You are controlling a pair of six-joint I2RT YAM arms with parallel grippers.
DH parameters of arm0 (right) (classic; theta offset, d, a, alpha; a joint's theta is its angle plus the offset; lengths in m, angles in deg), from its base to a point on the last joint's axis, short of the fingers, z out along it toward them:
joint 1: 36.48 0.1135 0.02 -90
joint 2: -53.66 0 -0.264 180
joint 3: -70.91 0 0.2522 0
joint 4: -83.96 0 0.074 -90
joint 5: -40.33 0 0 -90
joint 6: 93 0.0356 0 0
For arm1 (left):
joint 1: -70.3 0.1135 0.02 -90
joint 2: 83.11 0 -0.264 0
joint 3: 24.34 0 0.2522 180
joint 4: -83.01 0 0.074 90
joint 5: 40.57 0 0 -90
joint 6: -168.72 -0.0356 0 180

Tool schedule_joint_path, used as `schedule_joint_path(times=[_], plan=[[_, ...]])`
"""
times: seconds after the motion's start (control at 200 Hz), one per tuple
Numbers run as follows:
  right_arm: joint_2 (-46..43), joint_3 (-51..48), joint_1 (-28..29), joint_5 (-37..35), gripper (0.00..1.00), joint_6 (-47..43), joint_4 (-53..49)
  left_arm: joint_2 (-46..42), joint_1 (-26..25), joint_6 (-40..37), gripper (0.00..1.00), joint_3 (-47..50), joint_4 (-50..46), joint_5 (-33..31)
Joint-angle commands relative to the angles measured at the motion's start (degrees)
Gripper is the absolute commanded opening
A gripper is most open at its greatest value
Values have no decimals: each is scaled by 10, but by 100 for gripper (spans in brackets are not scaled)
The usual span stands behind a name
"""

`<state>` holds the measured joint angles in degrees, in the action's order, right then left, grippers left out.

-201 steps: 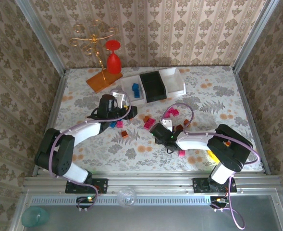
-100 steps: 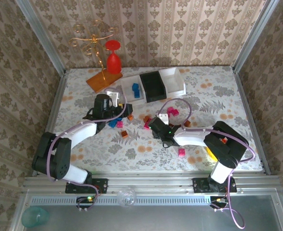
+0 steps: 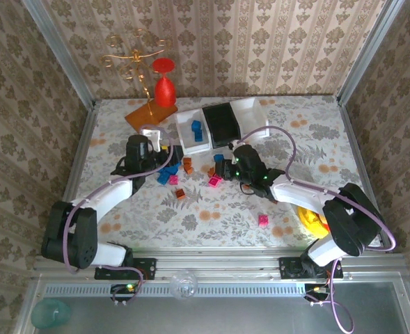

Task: Sort the legos into containers by color
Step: Pick up the lego from the center of the table, then place the lego in the container.

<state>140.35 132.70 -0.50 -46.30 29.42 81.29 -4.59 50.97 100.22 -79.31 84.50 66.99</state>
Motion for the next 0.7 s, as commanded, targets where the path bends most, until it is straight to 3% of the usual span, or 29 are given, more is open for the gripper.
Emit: schedule_joint_path(times=[0.0, 0.2, 0.4, 0.48, 0.695], plan=[[-20, -10, -24, 146, 33, -64, 79, -17, 8, 10, 73, 14, -8, -5], [20, 16, -59, 251, 32, -108, 121, -35, 19, 12, 73, 27, -6, -4], [104, 98, -64, 265, 32, -97, 131, -64, 29, 14, 73, 41, -4, -12], [148, 146, -61, 231, 31, -79, 116, -75, 33, 15, 73, 46, -3, -16], [276, 309, -42, 56, 31, -46, -10, -102, 44, 14, 74, 64, -7, -39]])
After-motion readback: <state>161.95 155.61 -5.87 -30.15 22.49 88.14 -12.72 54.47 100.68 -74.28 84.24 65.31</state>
